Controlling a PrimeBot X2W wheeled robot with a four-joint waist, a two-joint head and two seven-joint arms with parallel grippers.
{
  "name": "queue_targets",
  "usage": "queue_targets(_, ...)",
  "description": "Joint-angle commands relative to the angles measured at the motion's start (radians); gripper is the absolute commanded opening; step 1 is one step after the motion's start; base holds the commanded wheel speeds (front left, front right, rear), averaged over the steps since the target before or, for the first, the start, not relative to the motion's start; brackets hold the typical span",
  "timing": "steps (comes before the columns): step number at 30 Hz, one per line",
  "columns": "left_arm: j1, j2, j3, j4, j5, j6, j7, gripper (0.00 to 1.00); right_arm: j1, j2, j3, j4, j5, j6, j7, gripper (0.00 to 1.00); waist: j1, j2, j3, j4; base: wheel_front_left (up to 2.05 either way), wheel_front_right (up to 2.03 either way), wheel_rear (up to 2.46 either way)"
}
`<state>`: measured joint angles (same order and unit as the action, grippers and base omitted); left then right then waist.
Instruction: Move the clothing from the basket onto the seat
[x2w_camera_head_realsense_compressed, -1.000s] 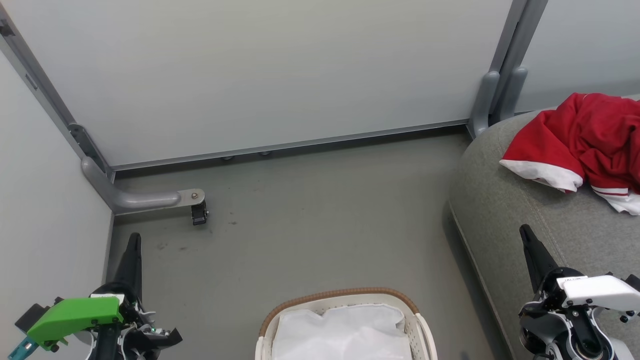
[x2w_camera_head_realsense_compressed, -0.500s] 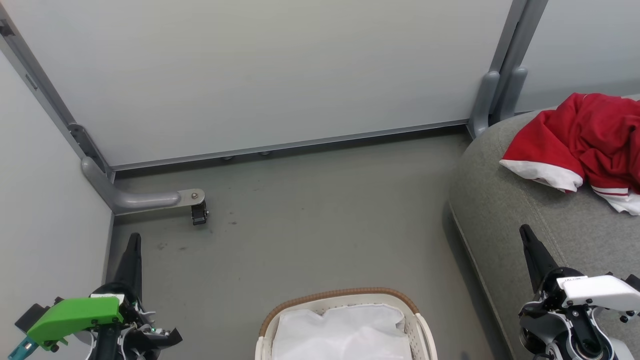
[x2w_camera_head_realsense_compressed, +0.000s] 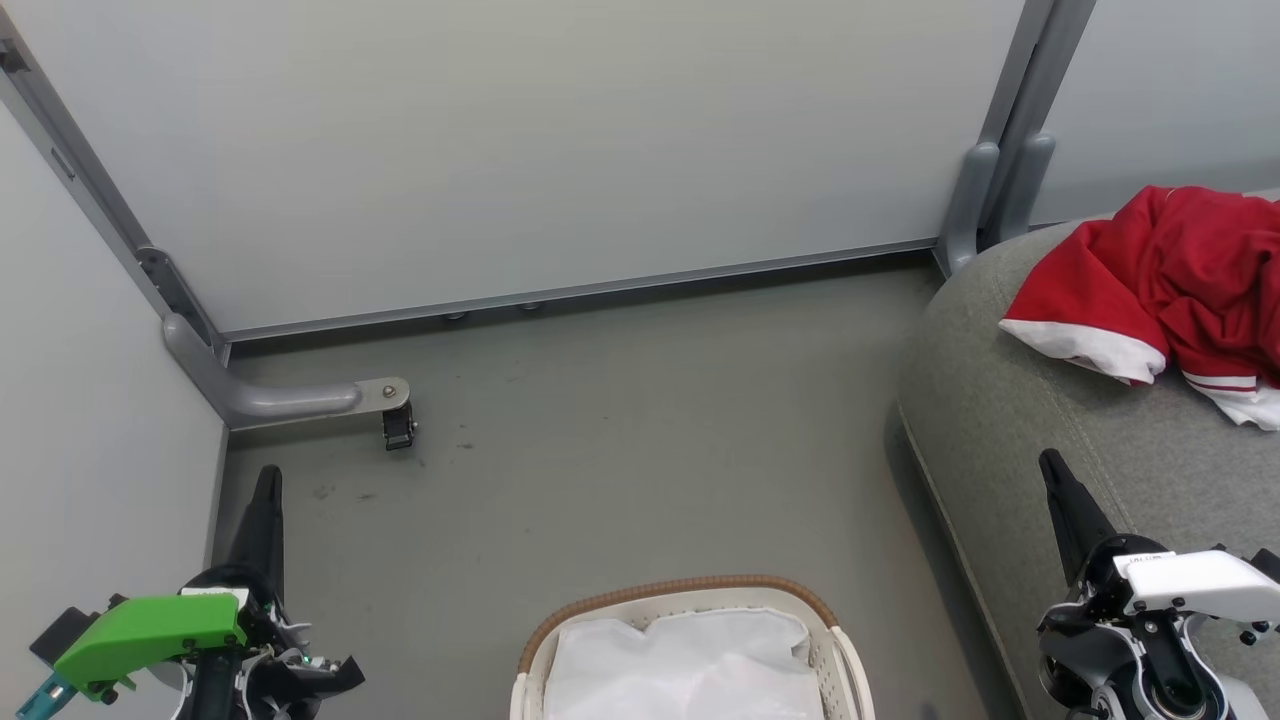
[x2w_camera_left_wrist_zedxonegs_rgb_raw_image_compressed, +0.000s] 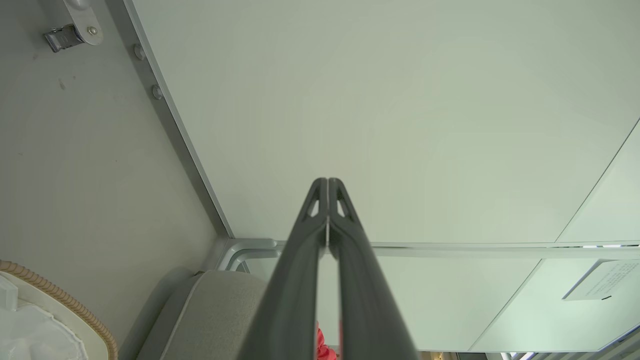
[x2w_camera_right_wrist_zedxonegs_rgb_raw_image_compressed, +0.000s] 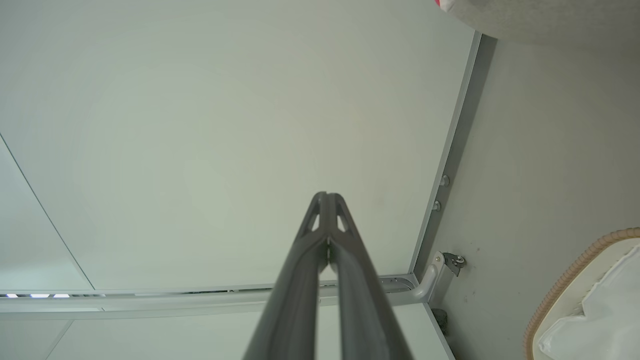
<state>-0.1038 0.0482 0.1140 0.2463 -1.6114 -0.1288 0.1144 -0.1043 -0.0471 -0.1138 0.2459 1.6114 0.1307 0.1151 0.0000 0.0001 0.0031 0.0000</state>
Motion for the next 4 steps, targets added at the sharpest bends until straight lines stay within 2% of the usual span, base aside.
queue_targets(1,-0.011,0.004,0.002,-0.002,-0.003,-0.004,0.003,0.0,-0.008,-0.006,-0.002,-0.004,0.003,0.0,0.001,0.0,0.0,-0.0001,0.0,0.0,0.0,0.0,0.0)
queue_targets(4,-0.011,0.004,0.002,-0.002,-0.003,-0.004,0.003,0.0,-0.008,-0.006,-0.002,-0.004,0.003,0.0,0.002,0.0,0.0,-0.0001,0.0,0.0,0.0,0.0,0.0)
